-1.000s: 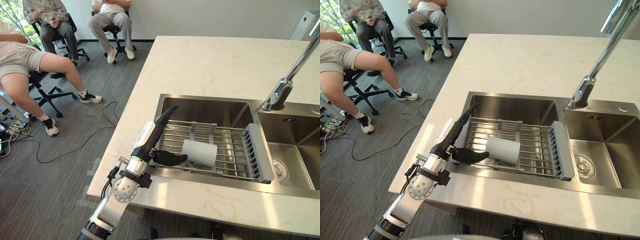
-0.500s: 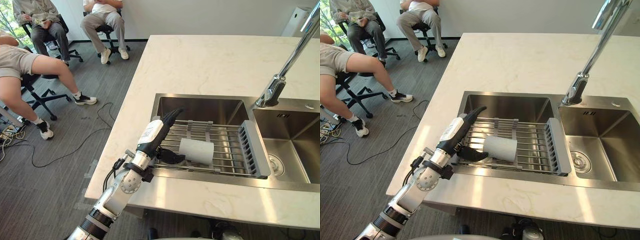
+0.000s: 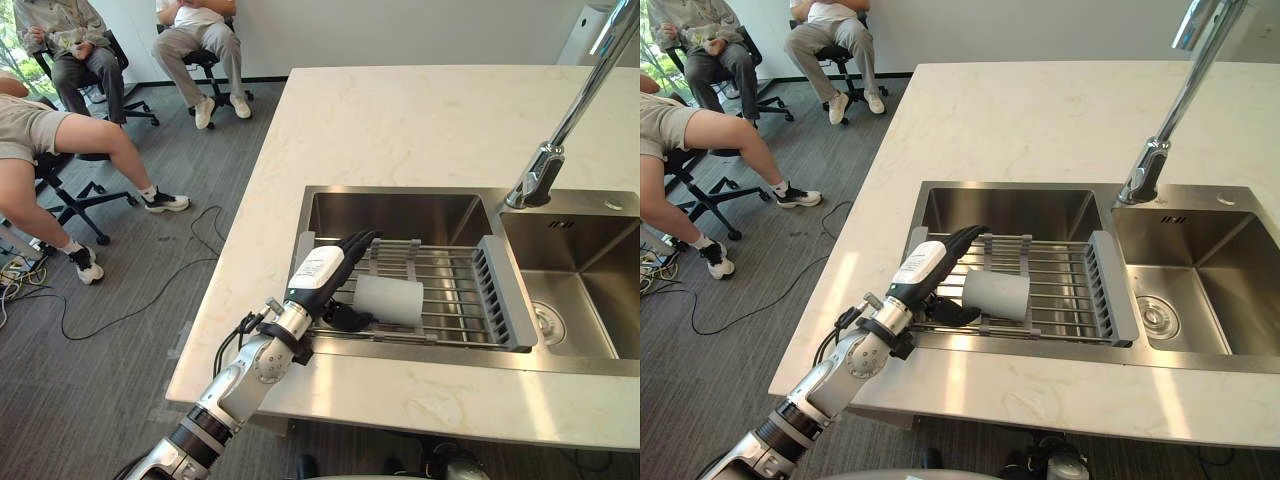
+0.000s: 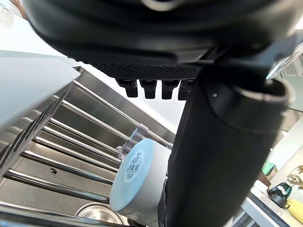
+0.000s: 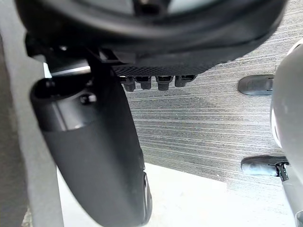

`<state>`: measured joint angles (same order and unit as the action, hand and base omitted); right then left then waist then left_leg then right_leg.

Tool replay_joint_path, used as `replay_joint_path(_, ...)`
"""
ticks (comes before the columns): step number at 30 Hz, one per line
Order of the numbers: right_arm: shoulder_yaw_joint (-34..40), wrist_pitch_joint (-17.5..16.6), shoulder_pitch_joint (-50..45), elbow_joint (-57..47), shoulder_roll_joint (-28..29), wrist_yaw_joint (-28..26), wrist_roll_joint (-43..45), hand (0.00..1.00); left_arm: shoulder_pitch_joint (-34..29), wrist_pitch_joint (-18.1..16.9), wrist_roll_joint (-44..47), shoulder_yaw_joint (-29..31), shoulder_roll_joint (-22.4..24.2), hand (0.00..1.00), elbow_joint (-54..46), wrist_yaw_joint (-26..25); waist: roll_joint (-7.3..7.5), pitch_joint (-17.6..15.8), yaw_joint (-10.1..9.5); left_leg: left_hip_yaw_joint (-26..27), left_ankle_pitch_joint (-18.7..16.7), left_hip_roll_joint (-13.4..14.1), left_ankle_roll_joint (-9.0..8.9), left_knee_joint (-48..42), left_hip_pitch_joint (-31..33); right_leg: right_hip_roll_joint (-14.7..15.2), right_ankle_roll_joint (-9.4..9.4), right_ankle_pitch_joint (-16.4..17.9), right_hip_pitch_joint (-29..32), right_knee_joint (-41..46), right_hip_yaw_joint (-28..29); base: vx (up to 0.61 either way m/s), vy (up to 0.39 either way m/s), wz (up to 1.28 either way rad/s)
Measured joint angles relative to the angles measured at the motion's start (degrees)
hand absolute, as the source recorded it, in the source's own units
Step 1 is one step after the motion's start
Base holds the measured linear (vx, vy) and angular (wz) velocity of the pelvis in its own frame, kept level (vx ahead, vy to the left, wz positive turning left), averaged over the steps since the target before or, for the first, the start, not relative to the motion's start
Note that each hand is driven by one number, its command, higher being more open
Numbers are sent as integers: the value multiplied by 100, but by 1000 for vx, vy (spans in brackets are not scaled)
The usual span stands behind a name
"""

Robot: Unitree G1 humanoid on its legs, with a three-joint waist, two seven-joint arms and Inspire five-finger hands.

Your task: Walk over to the sink, pick up the cup, carry it to the dishwasher, place the cup inside the dishwasher, then close the dishwasher door

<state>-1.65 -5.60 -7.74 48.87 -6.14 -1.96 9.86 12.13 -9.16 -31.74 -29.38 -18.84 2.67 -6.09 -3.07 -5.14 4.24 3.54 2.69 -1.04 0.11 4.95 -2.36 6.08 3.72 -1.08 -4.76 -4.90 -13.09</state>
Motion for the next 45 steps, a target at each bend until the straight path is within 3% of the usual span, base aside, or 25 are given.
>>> replay_joint_path(12, -138, -1, 50, -3, -85, 0, 3, 100, 354, -3, -222, -366, -105, 100, 3, 8, -70, -58, 22, -66, 2, -12, 2, 0, -2, 9, 4, 3, -37, -24, -77, -1, -1, 2)
replay_joint_path(28, -151, 1, 131, -47, -162, -3, 5, 100, 982, 0, -318, -653, -137, 100, 393, 300, -142, -272, 296, -74, 0, -10, 0, 2, 21, 13, 8, 5, -21, -29, -89, 0, 0, 0)
replay_joint_path(29, -150, 1, 122, -47, -167, -3, 5, 100, 1035, 1, -317, -680, -139, 0, 431, 340, -144, -274, 301, -70, 0, -6, 0, 2, 32, 9, 8, 6, -9, -29, -85, 0, 0, 0)
replay_joint_path(45, -107, 2, 150, -49, -182, -4, 7, 100, 1393, 6, -134, -704, -313, 0, 632, 475, -198, -348, 383, -62, -12, 3, -8, 3, 56, 4, 11, 7, 18, -31, -74, 0, 0, 0)
